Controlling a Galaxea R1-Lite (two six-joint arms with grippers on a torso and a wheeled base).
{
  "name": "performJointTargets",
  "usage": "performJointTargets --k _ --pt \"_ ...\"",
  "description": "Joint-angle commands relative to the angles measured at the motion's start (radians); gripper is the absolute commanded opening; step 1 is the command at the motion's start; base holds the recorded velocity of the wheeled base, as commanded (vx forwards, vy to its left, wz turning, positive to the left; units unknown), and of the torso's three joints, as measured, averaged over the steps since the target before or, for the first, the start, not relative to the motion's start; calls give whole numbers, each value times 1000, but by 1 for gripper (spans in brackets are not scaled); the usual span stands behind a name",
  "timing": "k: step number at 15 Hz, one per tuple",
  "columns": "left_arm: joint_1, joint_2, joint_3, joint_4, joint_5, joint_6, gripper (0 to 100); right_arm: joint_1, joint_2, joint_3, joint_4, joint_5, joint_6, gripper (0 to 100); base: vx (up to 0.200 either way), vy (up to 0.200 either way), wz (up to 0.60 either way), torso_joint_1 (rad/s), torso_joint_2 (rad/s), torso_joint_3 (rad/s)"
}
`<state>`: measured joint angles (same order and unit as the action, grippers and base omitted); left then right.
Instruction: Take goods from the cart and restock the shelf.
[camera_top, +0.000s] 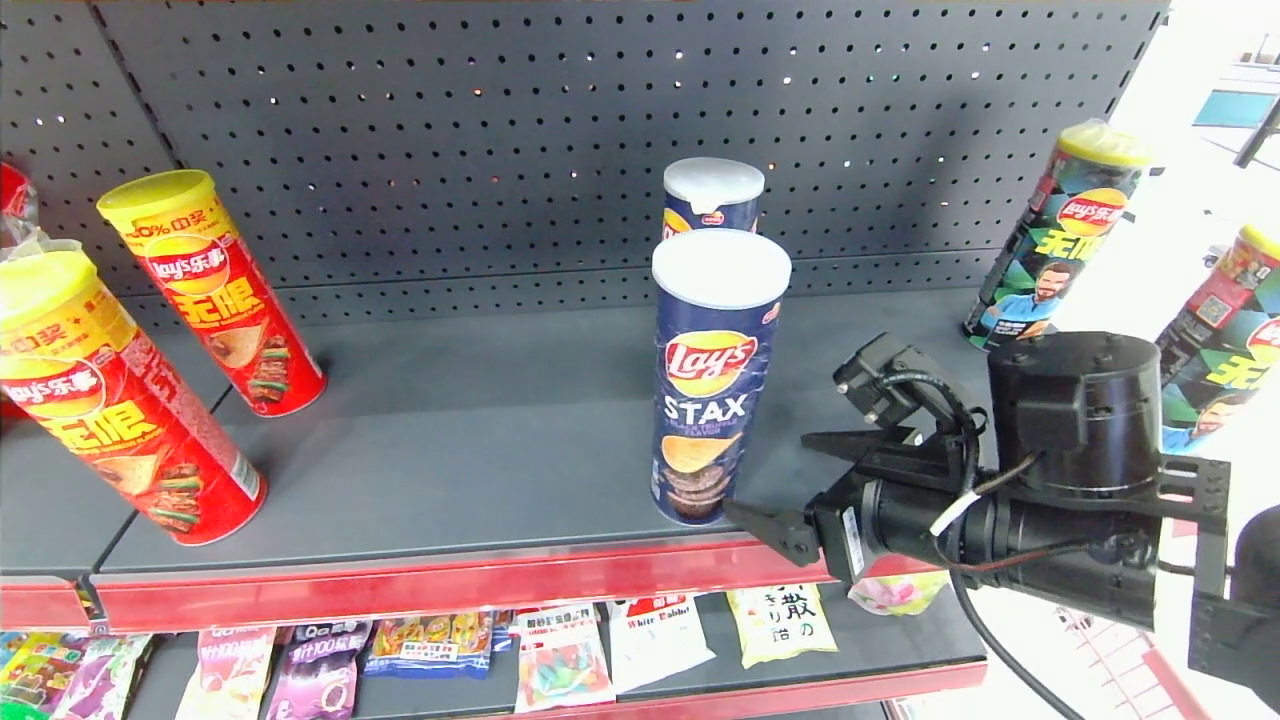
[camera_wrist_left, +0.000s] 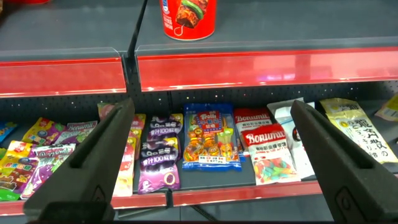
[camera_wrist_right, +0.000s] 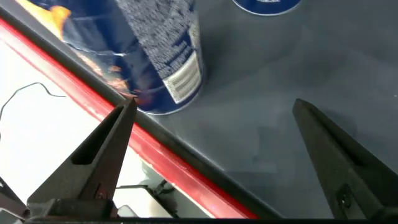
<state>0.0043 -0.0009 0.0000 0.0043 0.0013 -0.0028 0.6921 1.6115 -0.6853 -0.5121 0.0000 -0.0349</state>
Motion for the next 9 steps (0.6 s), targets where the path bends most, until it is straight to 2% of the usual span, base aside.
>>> performJointTargets --k 1,9 --pt "0 1 0 0 0 0 100 -13 -5 -7 -2 2 0 100 0 0 0 0 0 0" --pt "0 1 0 0 0 0 100 -59 -18 3 0 0 -7 100 0 0 0 0 0 0"
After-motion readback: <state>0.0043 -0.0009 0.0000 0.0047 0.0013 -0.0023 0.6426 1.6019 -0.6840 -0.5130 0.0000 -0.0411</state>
